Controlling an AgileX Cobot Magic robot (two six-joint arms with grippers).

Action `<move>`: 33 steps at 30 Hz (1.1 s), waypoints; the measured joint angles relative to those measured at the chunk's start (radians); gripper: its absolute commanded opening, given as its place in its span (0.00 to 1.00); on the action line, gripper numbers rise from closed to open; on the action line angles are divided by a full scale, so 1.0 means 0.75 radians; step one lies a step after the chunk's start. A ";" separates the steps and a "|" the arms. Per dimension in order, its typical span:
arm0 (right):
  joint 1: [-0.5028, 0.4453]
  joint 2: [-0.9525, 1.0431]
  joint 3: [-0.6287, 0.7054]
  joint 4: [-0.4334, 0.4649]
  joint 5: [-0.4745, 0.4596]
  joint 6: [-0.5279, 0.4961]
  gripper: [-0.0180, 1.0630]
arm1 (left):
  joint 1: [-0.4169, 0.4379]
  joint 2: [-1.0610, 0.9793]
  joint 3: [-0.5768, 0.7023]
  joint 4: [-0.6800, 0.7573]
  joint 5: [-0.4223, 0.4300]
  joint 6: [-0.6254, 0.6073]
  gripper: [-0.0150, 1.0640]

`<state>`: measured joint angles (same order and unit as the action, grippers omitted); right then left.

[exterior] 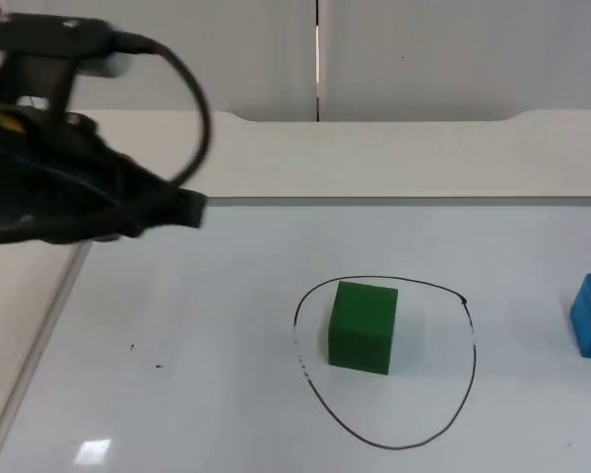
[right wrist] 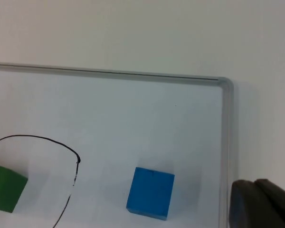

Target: Push the two cubes into the marked area.

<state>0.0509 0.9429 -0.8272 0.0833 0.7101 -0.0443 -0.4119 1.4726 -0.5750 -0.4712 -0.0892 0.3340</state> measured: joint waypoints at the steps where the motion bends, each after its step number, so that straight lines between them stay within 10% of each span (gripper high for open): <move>1: 0.000 0.000 0.000 0.000 0.000 0.000 0.02 | 0.028 -0.041 0.031 0.000 0.000 0.000 0.01; 16: 0.000 0.012 0.000 0.005 -0.002 0.000 0.02 | 0.160 -0.599 0.364 -0.071 -0.003 0.000 0.01; 28: 0.000 0.238 0.000 0.039 0.058 -0.006 0.02 | 0.181 -1.057 0.422 -0.034 0.232 0.000 0.01; 33: 0.008 0.292 0.000 0.030 0.038 0.025 0.02 | 0.378 -1.158 0.422 0.062 0.325 -0.074 0.01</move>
<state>0.0570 1.1620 -0.8272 0.1057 0.7383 -0.0253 -0.1281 0.6042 -0.2582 -0.4245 0.1544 0.2783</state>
